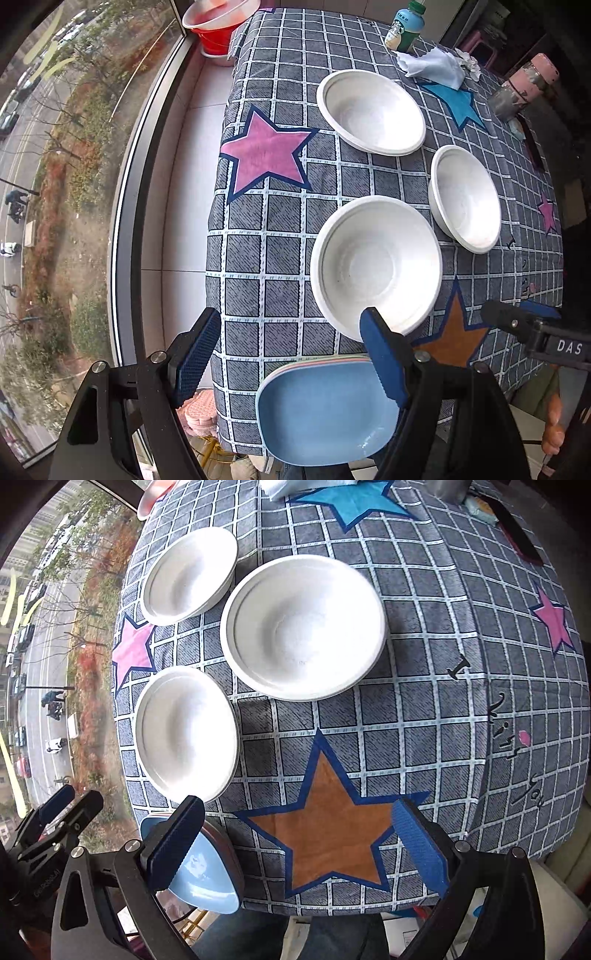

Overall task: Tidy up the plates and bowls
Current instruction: 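Grasp the white paper bowl rim with the right tool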

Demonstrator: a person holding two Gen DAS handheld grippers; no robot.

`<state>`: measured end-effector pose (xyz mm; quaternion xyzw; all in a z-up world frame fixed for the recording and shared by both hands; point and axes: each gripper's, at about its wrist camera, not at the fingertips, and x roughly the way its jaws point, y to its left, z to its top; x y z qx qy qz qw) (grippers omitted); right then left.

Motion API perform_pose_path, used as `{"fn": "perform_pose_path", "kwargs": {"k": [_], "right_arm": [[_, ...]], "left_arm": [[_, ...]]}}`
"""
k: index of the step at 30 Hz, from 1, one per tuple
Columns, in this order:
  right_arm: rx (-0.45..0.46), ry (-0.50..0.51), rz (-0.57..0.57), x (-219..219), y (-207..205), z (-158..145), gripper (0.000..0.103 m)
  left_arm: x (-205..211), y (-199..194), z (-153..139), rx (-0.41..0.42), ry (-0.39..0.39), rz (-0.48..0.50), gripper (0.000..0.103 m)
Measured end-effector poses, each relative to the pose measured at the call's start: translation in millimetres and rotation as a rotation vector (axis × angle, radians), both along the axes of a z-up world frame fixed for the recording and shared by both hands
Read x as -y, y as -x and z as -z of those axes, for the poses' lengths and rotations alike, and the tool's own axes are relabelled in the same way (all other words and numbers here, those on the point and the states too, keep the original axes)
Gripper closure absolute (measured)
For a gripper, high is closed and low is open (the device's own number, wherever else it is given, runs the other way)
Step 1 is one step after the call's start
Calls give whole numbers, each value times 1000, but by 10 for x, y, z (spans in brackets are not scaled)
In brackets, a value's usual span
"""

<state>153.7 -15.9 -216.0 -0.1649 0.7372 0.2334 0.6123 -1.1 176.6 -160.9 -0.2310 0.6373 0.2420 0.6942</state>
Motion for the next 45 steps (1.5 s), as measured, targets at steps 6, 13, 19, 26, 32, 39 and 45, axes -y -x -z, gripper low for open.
{"fn": "perform_pose_path", "kwargs": {"k": [6,13,19,26,32,39,45], "right_arm": [[-63,29,39,-136,-18,428,1],[-84,57,41,-169,41,738,1],[-51,77,7,-263,50,897,1],[-19,39,15,-330,109,838,25],[-116,-43,37,-289,138,834,88],[-55,-17,38,200,120,577,88],[-20,28,121,847,-6,369,87]], "left_arm": [[-51,-327,319,-45,-22,23,22],[-37,-424,681,-115,-35,84,22],[-51,-511,917,-151,-27,112,29],[64,-621,949,-138,9,153,69],[319,-738,907,-147,6,215,74],[888,-871,754,-111,49,303,74],[1614,-1029,686,-89,111,426,74]]}}
